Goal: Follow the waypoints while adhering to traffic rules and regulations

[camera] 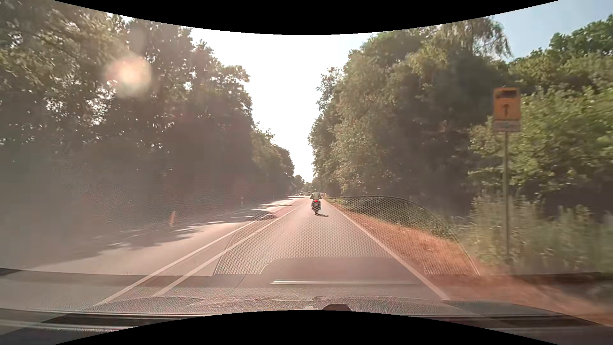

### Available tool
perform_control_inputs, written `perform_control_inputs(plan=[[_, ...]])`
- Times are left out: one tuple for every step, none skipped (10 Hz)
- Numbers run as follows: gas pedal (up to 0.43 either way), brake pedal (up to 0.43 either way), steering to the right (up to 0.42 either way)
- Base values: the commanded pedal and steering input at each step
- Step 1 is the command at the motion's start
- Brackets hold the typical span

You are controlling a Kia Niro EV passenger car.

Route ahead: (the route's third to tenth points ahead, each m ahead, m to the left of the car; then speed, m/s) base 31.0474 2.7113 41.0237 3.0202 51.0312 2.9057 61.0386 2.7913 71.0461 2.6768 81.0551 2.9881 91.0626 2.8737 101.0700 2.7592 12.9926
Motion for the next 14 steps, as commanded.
perform_control_inputs(plan=[[0.15, 0.0, 0.0], [0.15, 0.0, 0.0], [0.15, 0.0, 0.0], [0.15, 0.0, 0.0], [0.15, 0.0, 0.001], [0.15, 0.0, 0.001], [0.15, 0.0, 0.001], [0.15, 0.0, 0.001], [0.15, 0.0, 0.001], [0.15, 0.0, 0.001], [0.15, 0.0, 0.001], [0.15, 0.0, 0.001], [0.15, 0.0, 0.001], [0.15, 0.0, 0.001]])
